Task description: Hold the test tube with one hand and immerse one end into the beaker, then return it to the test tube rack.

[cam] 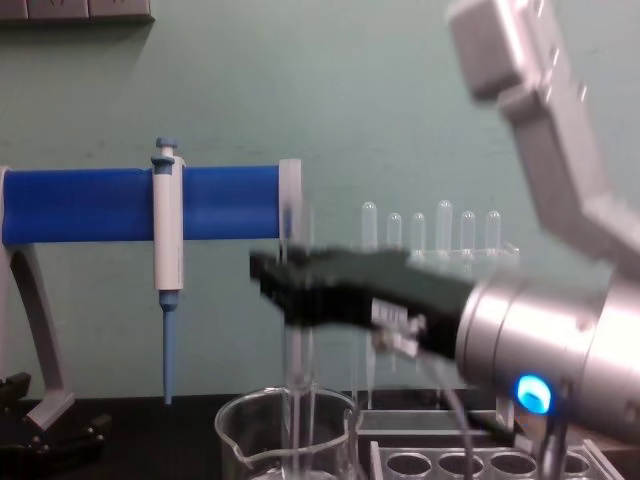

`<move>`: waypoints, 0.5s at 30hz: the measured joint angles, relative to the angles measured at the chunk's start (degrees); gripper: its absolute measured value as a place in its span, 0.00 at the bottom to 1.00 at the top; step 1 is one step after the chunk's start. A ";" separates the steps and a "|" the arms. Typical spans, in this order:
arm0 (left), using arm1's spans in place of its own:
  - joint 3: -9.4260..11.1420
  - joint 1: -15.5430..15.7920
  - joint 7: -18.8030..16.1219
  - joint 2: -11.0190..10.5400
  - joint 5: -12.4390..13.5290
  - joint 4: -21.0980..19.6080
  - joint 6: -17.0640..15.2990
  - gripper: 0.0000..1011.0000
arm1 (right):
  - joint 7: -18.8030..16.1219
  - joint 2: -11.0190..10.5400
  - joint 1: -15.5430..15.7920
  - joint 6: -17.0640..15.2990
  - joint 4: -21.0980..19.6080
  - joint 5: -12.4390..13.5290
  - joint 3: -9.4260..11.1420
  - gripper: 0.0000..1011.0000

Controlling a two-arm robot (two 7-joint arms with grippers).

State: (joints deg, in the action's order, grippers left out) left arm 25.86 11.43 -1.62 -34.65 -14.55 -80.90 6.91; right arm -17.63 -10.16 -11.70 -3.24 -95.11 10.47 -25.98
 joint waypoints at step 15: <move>0.00 0.00 0.00 0.00 0.00 0.00 0.00 0.99 | 2.15 -3.22 -0.37 -11.96 -17.78 5.16 4.68 0.23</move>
State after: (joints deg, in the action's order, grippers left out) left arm 25.86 11.43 -1.62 -34.65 -14.55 -80.90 6.91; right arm -15.49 -13.39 -12.07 -15.21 -112.89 15.63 -21.30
